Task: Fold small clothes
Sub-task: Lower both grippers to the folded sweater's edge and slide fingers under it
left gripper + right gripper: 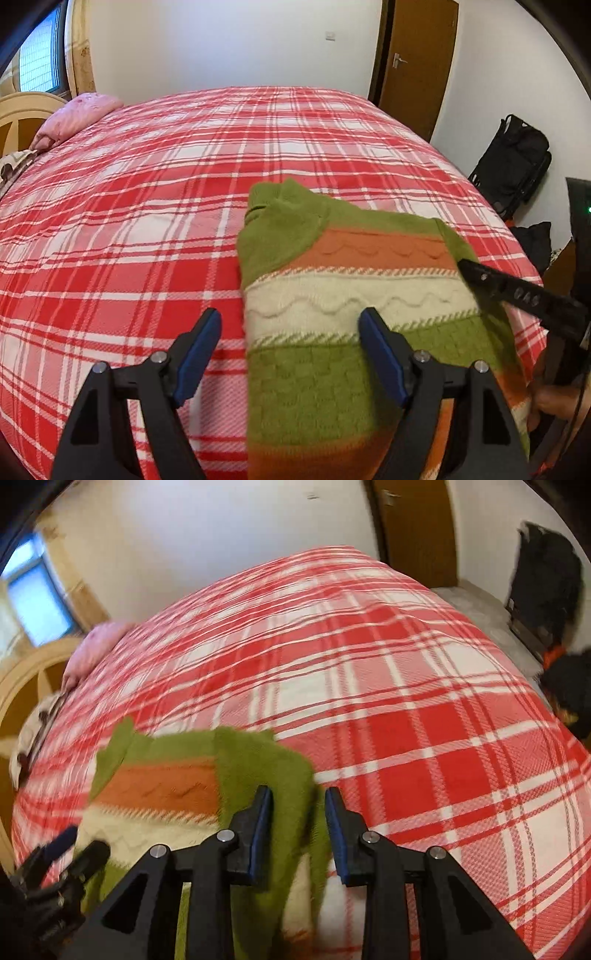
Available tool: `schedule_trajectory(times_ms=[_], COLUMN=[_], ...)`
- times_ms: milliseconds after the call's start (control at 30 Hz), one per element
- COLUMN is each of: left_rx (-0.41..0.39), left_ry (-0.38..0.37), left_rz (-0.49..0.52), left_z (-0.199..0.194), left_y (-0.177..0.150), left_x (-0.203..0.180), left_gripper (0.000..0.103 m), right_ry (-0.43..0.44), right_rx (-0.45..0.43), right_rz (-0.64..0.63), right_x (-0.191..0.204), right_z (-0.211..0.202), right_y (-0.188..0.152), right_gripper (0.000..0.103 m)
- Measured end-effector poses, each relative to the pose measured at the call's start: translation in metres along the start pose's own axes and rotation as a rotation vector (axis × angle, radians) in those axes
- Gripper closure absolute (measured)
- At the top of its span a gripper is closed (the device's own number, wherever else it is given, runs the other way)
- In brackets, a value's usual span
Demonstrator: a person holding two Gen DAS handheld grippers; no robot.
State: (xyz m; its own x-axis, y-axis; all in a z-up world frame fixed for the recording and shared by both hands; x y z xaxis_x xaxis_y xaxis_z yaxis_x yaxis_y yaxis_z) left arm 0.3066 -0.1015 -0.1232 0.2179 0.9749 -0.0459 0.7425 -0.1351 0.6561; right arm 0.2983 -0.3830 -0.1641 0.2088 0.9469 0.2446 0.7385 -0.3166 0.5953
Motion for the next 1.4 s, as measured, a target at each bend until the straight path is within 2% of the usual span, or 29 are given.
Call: schedule_trajectory(times_ms=[33, 100, 233, 300, 400, 467, 667, 867, 933, 967, 1000, 1167, 1400], left_rx=[-0.001, -0.001, -0.018, -0.023, -0.027, -0.032, -0.029, -0.025, -0.017, -0.011, -0.006, 0.03, 0.062], left_ry=[0.003, 0.001, 0.03, 0.041, 0.065, 0.071, 0.072, 0.059, 0.018, -0.007, -0.021, -0.109, -0.135], left_rz=[0.003, 0.009, 0.049, 0.064, 0.088, 0.099, 0.108, 0.133, 0.12, 0.102, 0.09, -0.002, -0.034], left_z=[0.002, 0.003, 0.005, 0.005, 0.0, -0.004, -0.013, -0.027, -0.034, -0.038, -0.04, -0.043, -0.029], left_y=[0.0, 0.001, 0.0, 0.0, -0.001, -0.002, -0.011, -0.023, -0.03, -0.034, -0.036, -0.042, -0.036], left_x=[-0.001, -0.004, -0.012, -0.014, -0.013, -0.013, -0.016, -0.024, -0.024, -0.022, -0.02, -0.005, -0.008], left_gripper=[0.02, 0.02, 0.02, 0.02, 0.018, 0.018, 0.018, 0.018, 0.019, 0.019, 0.019, 0.019, 0.019], right_ry=[-0.038, -0.045, -0.116, -0.099, -0.01, 0.014, 0.056, 0.067, 0.096, 0.119, 0.137, 0.214, 0.217], right_rx=[0.0, -0.008, -0.022, -0.029, -0.081, -0.105, -0.123, -0.119, -0.112, -0.105, -0.098, -0.061, -0.06], right_rz=[-0.002, 0.005, -0.09, -0.081, 0.007, 0.026, 0.047, 0.059, 0.101, 0.129, 0.149, 0.209, 0.183], right_x=[-0.003, -0.001, 0.011, 0.008, 0.001, -0.001, 0.0, 0.007, 0.004, 0.002, 0.0, -0.007, -0.001], right_z=[0.004, 0.009, 0.005, 0.0, -0.026, -0.044, -0.08, -0.087, -0.091, -0.092, -0.092, -0.093, -0.084], right_y=[0.002, 0.002, 0.0, -0.001, -0.008, -0.017, -0.052, -0.077, -0.086, -0.091, -0.094, -0.102, -0.093], right_gripper=[0.073, 0.073, 0.073, 0.073, 0.07, 0.07, 0.07, 0.07, 0.059, 0.043, 0.034, 0.034, 0.034])
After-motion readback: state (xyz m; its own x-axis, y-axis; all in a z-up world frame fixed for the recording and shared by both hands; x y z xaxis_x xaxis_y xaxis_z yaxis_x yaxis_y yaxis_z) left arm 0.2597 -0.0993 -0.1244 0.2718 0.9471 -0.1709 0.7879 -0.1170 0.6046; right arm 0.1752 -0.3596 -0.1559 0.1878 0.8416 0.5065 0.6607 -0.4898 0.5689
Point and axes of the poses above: each gripper's, at about its wrist camera, not at the fingertips, and z roughly the way its jaws point, x to its left, y to its top, the point moved 5 cm from there along z, roughly the way its jaws point, and after that the axes turned 1 degree about z, right-handed, at the moved point
